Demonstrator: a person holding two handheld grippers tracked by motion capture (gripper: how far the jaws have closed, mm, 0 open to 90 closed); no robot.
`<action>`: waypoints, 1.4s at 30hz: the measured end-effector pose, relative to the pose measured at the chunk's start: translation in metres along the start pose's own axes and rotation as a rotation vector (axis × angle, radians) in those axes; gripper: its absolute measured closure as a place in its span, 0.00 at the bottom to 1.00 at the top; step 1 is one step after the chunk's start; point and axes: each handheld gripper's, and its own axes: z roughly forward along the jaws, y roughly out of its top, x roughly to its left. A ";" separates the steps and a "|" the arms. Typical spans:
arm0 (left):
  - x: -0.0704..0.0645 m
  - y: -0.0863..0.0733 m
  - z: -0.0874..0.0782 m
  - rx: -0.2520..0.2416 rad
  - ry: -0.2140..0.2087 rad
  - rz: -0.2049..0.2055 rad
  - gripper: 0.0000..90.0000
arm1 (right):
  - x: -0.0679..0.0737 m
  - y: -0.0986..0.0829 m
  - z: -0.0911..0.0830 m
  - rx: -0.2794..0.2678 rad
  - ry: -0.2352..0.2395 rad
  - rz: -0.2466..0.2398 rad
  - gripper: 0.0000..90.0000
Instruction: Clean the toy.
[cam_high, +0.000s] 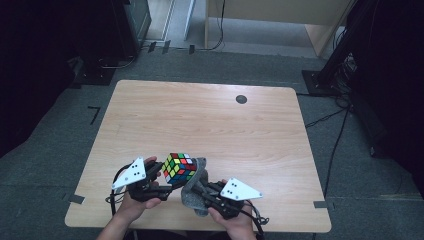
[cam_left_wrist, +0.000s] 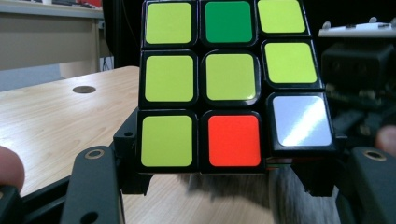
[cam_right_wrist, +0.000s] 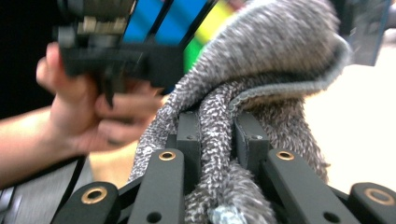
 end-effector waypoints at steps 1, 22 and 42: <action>0.000 0.000 0.000 0.001 0.000 -0.001 0.37 | -0.002 0.002 -0.003 -0.020 -0.008 0.016 0.84; -0.001 0.000 0.000 0.012 0.012 0.008 0.37 | 0.012 -0.007 0.012 0.086 0.012 -0.079 0.84; -0.002 -0.001 0.001 0.010 0.008 0.002 0.37 | 0.008 -0.003 0.006 0.023 -0.013 -0.060 0.83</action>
